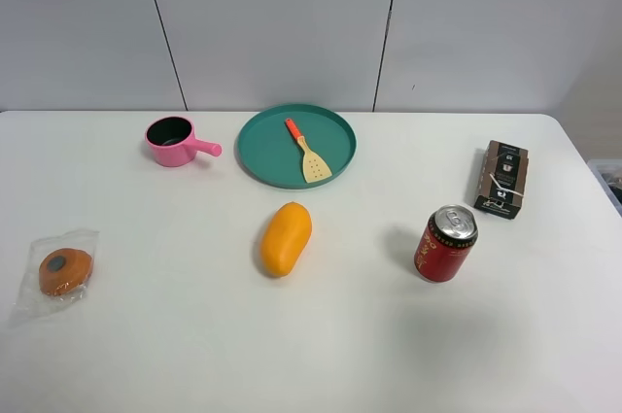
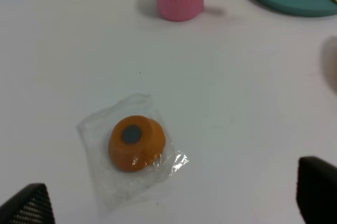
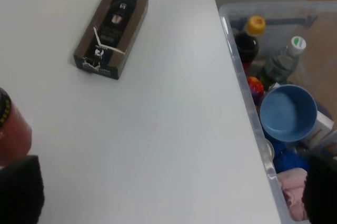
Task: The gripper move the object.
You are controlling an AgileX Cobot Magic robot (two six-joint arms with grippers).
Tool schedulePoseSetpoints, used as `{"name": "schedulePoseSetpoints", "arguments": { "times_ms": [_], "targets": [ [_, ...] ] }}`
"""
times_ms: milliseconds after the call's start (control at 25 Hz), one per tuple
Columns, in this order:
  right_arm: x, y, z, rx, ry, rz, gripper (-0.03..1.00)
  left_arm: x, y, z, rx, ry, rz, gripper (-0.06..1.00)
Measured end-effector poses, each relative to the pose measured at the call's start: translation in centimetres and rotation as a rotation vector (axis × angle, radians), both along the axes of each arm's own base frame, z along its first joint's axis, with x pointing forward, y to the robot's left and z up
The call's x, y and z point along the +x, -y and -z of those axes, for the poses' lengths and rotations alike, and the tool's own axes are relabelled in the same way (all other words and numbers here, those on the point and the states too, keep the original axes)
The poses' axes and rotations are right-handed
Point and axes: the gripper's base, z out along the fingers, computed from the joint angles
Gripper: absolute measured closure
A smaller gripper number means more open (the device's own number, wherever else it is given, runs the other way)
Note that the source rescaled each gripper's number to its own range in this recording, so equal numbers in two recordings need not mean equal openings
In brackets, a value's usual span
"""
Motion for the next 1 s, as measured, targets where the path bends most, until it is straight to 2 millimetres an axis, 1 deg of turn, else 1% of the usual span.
{"name": "schedulePoseSetpoints", "arguments": {
  "times_ms": [120,280,400,640,920,1000],
  "targets": [
    [-1.5,-0.2,1.4,-0.005,0.044,0.0,-0.03,0.0,0.0,0.0,0.0,0.0,0.0,-0.06],
    [-2.4,-0.5,3.2,0.012,0.082,-0.014,-0.03,0.0,0.0,0.0,0.0,0.0,0.0,-0.06],
    [-2.5,-0.7,4.1,0.027,0.11,-0.027,-0.03,0.0,0.0,0.0,0.0,0.0,0.0,-0.06],
    [-2.0,-0.7,5.4,0.033,0.088,-0.03,-0.03,0.0,0.0,0.0,0.0,0.0,0.0,-0.06],
    [-2.0,-0.7,5.6,0.033,0.083,-0.03,-0.03,0.0,0.0,0.0,0.0,0.0,0.0,-0.06],
    [-2.3,-0.7,5.9,0.033,0.091,-0.03,-0.03,0.0,0.0,0.0,0.0,0.0,0.0,-0.06]
  ]
}}
